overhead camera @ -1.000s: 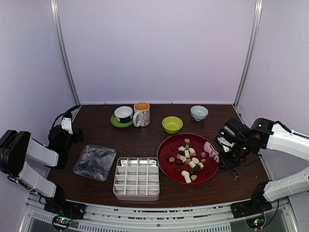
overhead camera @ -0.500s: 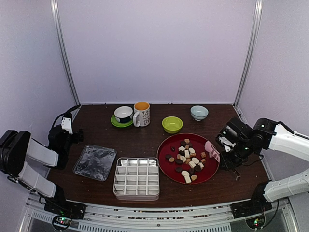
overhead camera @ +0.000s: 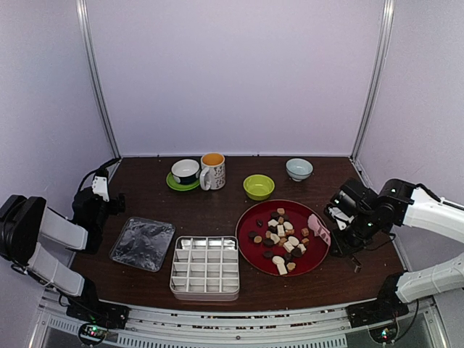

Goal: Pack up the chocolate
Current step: Pick up the fake chocolate from the plate.

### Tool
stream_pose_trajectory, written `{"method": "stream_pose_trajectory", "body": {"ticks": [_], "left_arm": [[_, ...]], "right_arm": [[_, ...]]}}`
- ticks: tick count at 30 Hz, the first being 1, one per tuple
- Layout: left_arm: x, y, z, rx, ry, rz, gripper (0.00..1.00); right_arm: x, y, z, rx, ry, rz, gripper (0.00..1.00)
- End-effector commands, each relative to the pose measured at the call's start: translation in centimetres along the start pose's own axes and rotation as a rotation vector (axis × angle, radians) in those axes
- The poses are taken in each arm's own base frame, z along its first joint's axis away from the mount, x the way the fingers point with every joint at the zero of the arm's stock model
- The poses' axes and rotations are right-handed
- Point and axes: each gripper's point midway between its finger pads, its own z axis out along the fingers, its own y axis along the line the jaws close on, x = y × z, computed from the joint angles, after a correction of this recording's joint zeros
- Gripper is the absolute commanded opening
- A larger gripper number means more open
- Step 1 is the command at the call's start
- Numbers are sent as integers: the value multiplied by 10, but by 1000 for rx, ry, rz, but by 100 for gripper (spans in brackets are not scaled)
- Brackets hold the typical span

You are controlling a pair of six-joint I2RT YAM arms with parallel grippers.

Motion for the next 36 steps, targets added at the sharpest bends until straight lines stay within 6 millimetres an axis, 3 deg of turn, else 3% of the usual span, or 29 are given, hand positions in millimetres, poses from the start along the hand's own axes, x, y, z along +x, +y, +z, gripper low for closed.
{"method": "stream_pose_trajectory", "body": {"ticks": [1, 13, 19, 36], "left_arm": [[-12, 7, 3, -24, -37, -10, 98], [-12, 6, 3, -22, -38, -10, 98], [-12, 6, 3, -23, -37, -10, 98], [-12, 7, 3, -24, -37, -10, 98]], "right_arm": [[-3, 1, 2, -8, -4, 6, 24], [-6, 7, 7, -17, 14, -8, 24], [-17, 6, 15, 21, 15, -27, 25], [-31, -7, 23, 141, 12, -65, 31]]}}
